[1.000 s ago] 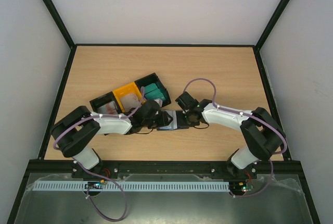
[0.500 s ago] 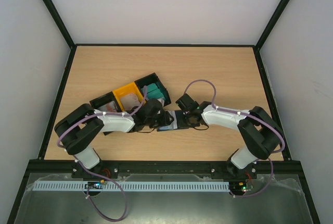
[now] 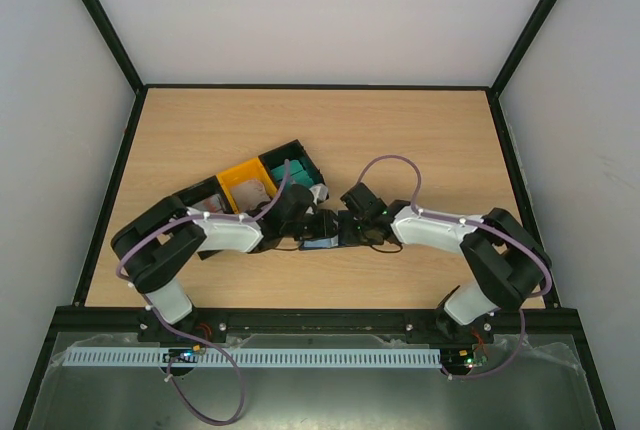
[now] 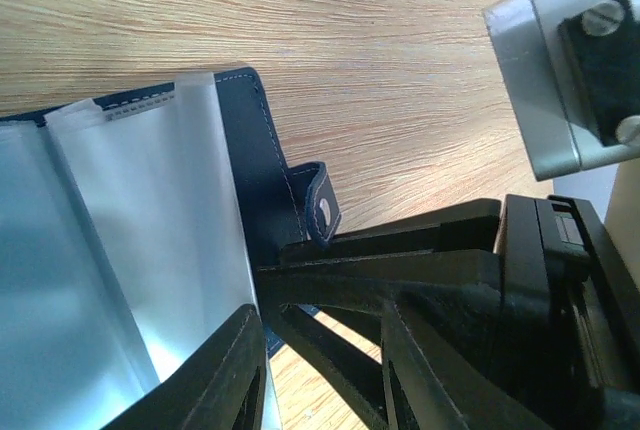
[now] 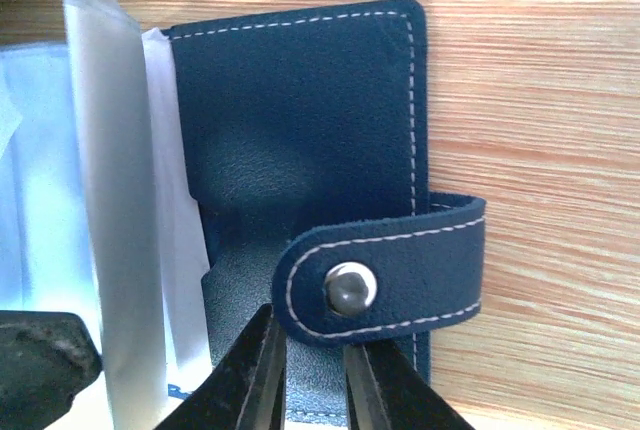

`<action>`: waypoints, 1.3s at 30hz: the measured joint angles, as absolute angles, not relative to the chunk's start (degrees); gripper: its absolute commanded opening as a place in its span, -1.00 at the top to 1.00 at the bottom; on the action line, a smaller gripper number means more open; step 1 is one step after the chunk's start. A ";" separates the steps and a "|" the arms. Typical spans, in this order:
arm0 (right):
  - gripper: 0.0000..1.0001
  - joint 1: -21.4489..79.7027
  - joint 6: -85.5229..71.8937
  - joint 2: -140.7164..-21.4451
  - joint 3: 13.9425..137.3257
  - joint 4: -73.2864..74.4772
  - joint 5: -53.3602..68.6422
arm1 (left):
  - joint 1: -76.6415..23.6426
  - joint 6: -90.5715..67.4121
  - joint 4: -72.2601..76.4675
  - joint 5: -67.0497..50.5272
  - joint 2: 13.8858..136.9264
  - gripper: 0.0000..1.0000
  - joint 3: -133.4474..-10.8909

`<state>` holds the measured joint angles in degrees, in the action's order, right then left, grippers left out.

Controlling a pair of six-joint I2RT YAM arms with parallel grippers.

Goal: Put the credit cards into the card holder
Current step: Open the card holder at the center of the board.

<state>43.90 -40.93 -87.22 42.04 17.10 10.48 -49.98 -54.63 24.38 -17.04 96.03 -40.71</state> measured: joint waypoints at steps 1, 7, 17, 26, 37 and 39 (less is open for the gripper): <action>0.74 43.90 -41.23 -87.11 41.85 16.86 10.31 | -49.98 -54.57 24.62 -17.17 96.38 0.37 -40.82; 0.93 43.90 -43.57 -86.54 41.15 16.19 8.08 | -49.98 -54.15 25.30 -17.26 99.04 0.52 -41.19; 0.96 43.90 -44.58 -81.87 40.45 15.05 8.43 | -49.98 -54.43 23.31 -15.16 102.98 0.64 -42.39; 0.92 43.90 -44.21 -81.78 40.42 12.95 14.90 | -50.26 -54.50 20.27 -13.85 103.77 0.63 -44.80; 0.87 43.64 -45.45 -81.65 40.47 14.02 10.24 | -50.22 -54.70 21.37 -15.38 103.96 0.32 -44.93; 0.86 43.59 -46.50 -81.60 40.47 14.28 8.78 | -50.24 -54.74 21.74 -15.64 103.96 0.36 -44.88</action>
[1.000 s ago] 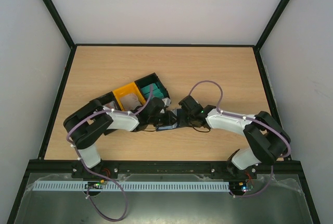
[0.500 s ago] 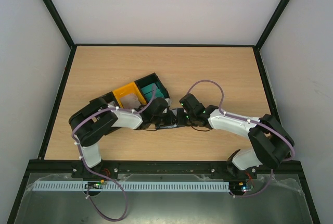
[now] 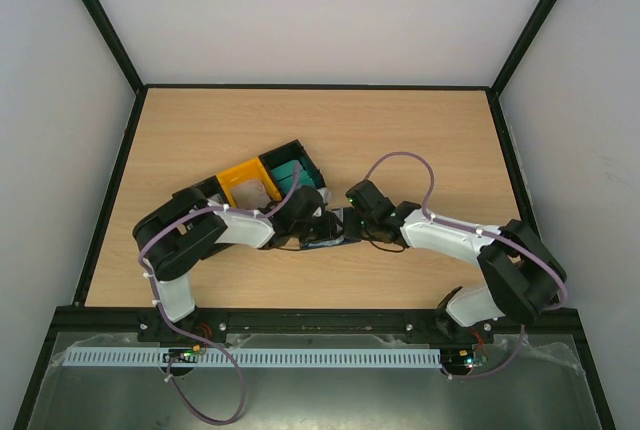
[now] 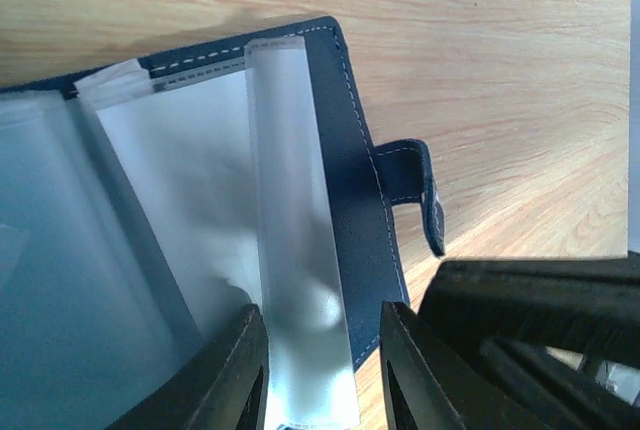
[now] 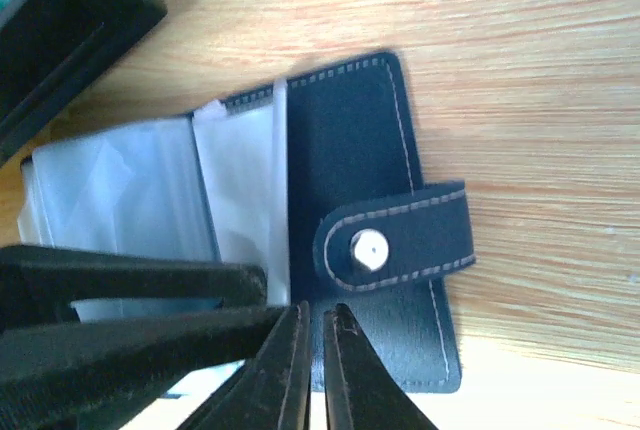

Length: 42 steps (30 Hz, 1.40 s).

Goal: Put the credit cards into the card holder
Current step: Open the card holder at the center of the board.

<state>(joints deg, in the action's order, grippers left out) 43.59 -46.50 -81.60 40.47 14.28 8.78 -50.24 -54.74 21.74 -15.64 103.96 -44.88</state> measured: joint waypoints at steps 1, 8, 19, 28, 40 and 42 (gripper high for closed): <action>0.86 43.59 -46.89 -81.52 40.47 14.31 8.27 | -50.26 -54.81 21.98 -15.77 103.96 0.38 -44.75; 0.88 42.98 -48.66 -80.95 40.77 12.82 8.25 | -51.16 -55.37 23.51 -17.58 103.96 0.56 -43.27; 0.88 42.26 -48.86 -87.11 40.88 10.00 12.78 | -51.48 -55.99 25.06 -18.55 103.04 0.49 -41.41; 0.63 42.11 -47.51 -88.51 40.88 10.00 11.68 | -51.83 -55.42 18.31 -19.44 95.22 0.31 -40.12; 0.60 41.95 -45.34 -88.84 41.41 10.28 11.68 | -50.85 -52.29 6.94 -9.10 89.12 0.09 -42.39; 0.59 41.95 -45.08 -88.90 41.52 10.39 11.73 | -50.63 -51.53 5.45 -7.55 89.65 0.08 -42.63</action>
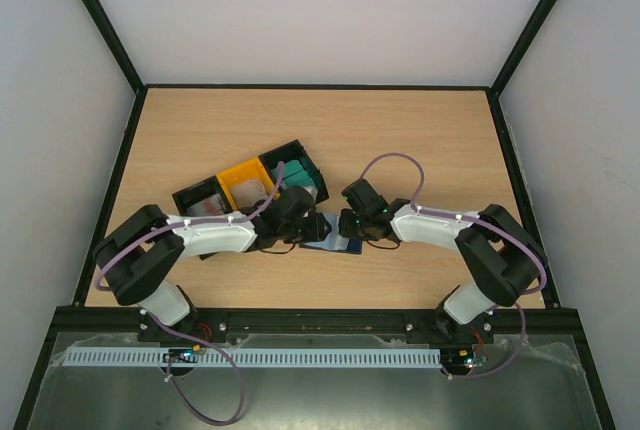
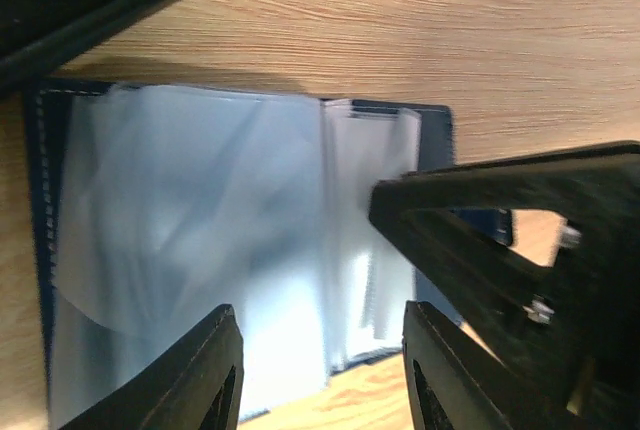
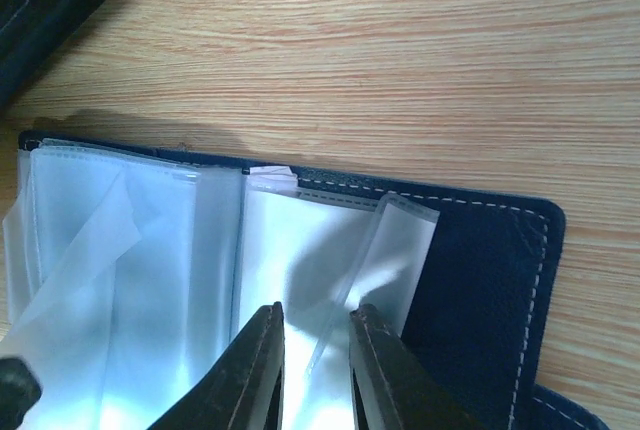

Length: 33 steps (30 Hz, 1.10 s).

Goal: Put the credit cards into the card holder
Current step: Open the card holder at the center of the board, then turn over the card slot in the card holder.

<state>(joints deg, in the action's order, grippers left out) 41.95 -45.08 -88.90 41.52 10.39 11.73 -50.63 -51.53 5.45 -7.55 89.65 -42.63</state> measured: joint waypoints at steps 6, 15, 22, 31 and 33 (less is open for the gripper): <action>0.56 41.95 -44.38 -88.92 41.58 10.39 11.94 | -50.43 -49.67 2.90 -5.43 92.90 -0.08 -44.34; 0.55 41.95 -43.94 -88.95 41.60 10.37 12.08 | -50.57 -46.57 -0.23 -1.91 92.99 -0.19 -46.06; 0.56 41.95 -43.94 -88.95 41.58 10.37 12.08 | -50.57 -46.06 -2.94 0.86 93.01 0.00 -46.15; 0.56 41.95 -43.94 -88.95 41.58 10.37 12.05 | -51.20 -45.67 -3.22 0.40 93.01 0.35 -46.19; 0.56 41.95 -43.94 -88.95 41.58 10.39 12.05 | -51.24 -45.60 -2.79 -0.25 93.01 0.40 -46.19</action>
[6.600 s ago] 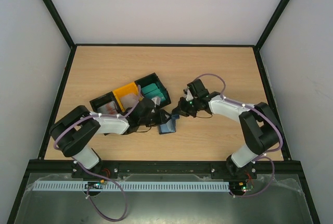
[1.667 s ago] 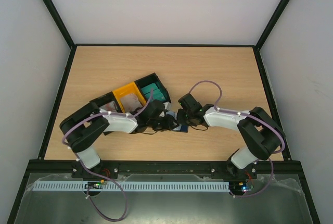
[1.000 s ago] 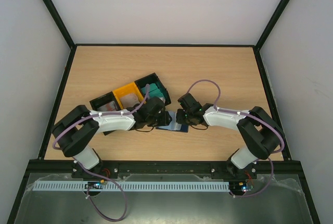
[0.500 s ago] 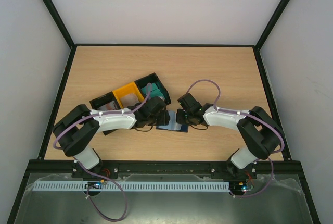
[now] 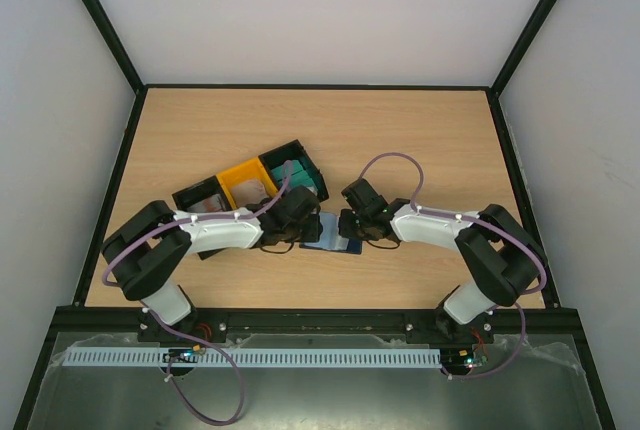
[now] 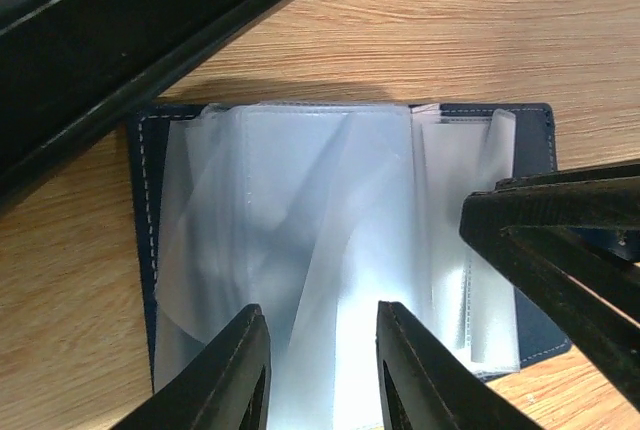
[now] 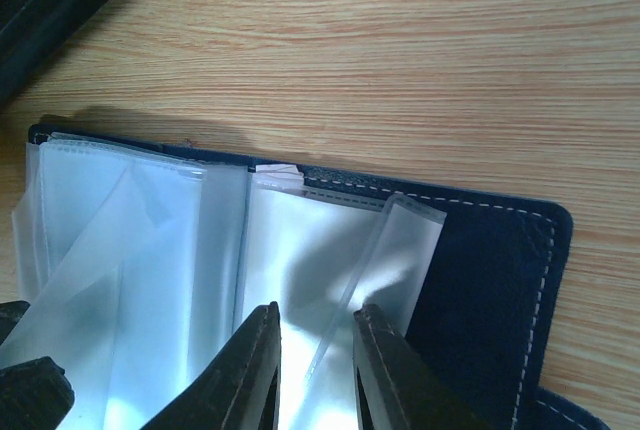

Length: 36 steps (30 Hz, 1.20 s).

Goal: Put the credit cards into the card holder
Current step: Turn over the card slot in the card holder.

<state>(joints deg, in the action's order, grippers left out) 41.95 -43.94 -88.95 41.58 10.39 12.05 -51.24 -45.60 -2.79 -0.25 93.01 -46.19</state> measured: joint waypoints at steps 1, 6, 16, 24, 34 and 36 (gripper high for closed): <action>0.56 41.95 -43.94 -88.95 41.60 10.39 12.05 | -51.27 -45.58 -2.55 -0.60 93.01 0.41 -46.19; 0.56 41.95 -43.97 -88.95 41.58 10.37 12.05 | -51.48 -45.50 -2.00 -1.74 93.03 0.44 -46.19; 0.56 41.95 -43.97 -88.95 41.58 10.37 12.08 | -51.48 -46.04 -2.46 -1.37 95.44 0.82 -47.11; 0.57 41.95 -44.40 -88.53 41.28 10.07 12.05 | -51.57 -44.93 -0.10 -6.04 95.20 0.95 -47.20; 0.56 41.95 -46.76 -86.78 40.56 10.83 10.39 | -51.59 -44.07 6.76 -15.46 94.74 0.95 -47.20; 0.53 41.95 -47.51 -85.95 40.10 10.83 9.87 | -51.59 -43.94 7.31 -16.51 95.11 0.93 -47.37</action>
<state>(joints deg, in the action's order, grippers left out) 41.95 -47.51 -85.95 40.10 10.83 9.87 -51.59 -43.94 7.31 -16.51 95.11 -47.37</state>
